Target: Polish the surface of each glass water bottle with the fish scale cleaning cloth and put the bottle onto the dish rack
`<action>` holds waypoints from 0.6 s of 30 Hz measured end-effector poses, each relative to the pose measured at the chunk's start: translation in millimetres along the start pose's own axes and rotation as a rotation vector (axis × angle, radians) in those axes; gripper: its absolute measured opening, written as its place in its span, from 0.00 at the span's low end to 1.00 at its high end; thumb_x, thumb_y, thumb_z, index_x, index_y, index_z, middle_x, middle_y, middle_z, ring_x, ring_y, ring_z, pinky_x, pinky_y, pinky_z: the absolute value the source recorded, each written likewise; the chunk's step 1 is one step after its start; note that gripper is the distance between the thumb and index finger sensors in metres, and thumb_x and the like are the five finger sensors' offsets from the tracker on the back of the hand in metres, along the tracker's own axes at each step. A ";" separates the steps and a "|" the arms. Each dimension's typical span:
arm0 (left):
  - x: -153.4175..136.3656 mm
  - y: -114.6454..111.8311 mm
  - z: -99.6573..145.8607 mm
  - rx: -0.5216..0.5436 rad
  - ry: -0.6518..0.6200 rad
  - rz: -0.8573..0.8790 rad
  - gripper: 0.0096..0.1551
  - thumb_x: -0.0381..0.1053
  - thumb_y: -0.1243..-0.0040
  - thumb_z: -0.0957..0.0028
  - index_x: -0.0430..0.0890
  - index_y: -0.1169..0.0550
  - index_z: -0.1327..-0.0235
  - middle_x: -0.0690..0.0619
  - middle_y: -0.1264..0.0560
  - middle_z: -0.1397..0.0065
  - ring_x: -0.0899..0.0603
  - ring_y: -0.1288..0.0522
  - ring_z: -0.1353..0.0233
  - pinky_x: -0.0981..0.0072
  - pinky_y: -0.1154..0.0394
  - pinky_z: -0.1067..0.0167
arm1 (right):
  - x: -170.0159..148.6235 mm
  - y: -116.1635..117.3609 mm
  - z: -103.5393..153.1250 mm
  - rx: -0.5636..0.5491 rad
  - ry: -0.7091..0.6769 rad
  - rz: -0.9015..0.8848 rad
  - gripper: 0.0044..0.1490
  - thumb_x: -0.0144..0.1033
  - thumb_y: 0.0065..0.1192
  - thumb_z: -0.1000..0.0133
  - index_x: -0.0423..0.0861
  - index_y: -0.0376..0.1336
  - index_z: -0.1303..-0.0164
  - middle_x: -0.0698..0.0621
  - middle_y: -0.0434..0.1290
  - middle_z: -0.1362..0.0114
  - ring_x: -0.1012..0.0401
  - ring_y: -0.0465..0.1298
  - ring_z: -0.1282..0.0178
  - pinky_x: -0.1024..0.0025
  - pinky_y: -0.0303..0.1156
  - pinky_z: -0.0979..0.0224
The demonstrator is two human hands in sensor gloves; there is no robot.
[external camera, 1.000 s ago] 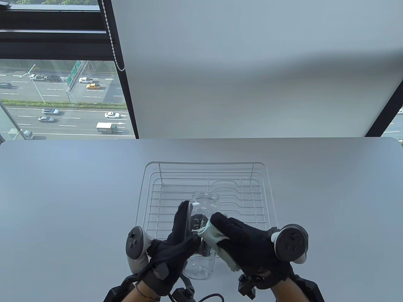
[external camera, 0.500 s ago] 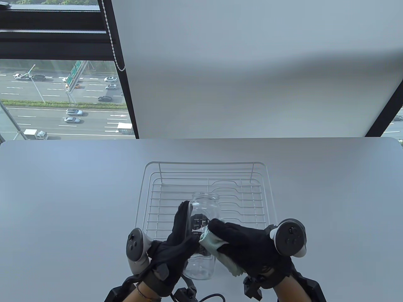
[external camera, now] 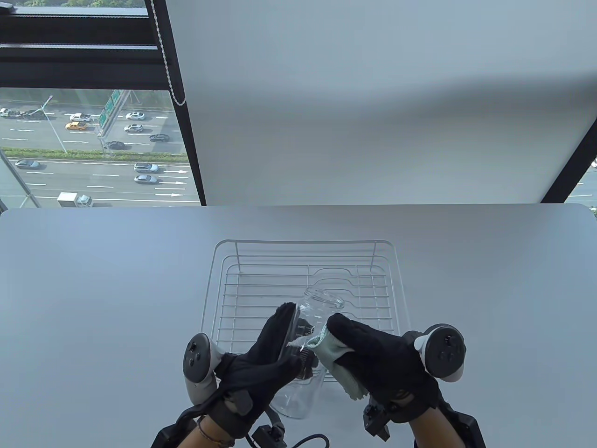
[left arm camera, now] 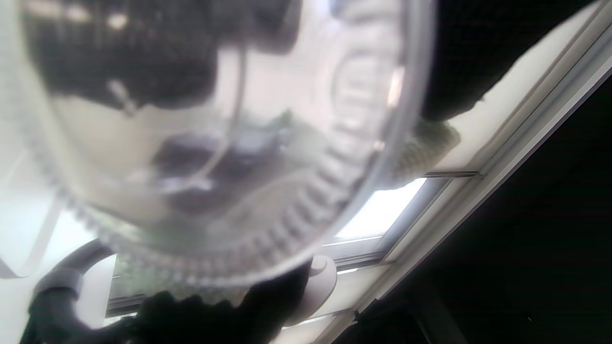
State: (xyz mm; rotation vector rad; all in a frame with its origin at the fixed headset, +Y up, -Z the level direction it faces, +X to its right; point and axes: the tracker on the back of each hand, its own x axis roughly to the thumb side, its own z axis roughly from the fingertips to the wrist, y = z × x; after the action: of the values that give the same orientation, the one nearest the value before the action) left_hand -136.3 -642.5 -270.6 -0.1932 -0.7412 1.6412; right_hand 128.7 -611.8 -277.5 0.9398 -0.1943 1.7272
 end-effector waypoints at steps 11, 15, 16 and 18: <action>21.5 -0.9 1.0 -0.274 0.139 -0.062 0.73 0.54 0.16 0.53 0.67 0.64 0.25 0.26 0.45 0.23 0.16 0.31 0.34 0.23 0.22 0.49 | 11.6 1.1 0.6 0.011 -0.051 0.026 0.38 0.47 0.63 0.40 0.80 0.48 0.26 0.44 0.73 0.38 0.55 0.79 0.48 0.50 0.74 0.38; 66.5 17.6 22.9 0.179 -0.044 -0.323 0.65 0.56 0.14 0.58 0.64 0.49 0.19 0.29 0.38 0.24 0.18 0.26 0.37 0.25 0.20 0.49 | 14.9 -0.8 3.1 -0.053 -0.050 0.119 0.38 0.46 0.64 0.40 0.76 0.50 0.24 0.46 0.75 0.40 0.56 0.80 0.50 0.50 0.75 0.39; 75.7 26.4 28.3 0.245 -0.044 -0.426 0.65 0.57 0.14 0.57 0.63 0.48 0.18 0.28 0.40 0.24 0.19 0.26 0.37 0.26 0.21 0.48 | 13.4 -3.0 4.0 -0.047 -0.043 0.133 0.38 0.46 0.64 0.40 0.76 0.50 0.24 0.46 0.75 0.40 0.55 0.80 0.50 0.50 0.75 0.40; 85.3 44.2 39.1 0.401 -0.058 -0.573 0.60 0.59 0.16 0.56 0.59 0.43 0.17 0.27 0.43 0.23 0.19 0.25 0.39 0.25 0.21 0.47 | 7.3 -7.3 4.9 -0.075 -0.011 0.128 0.38 0.46 0.64 0.40 0.75 0.50 0.24 0.45 0.75 0.40 0.55 0.81 0.51 0.50 0.76 0.40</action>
State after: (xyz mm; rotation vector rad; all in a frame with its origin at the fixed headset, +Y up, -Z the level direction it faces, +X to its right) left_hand -212.1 -578.0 -241.4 0.3295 -0.4384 1.2105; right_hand 136.8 -606.4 -271.7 0.8988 -0.3309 1.8193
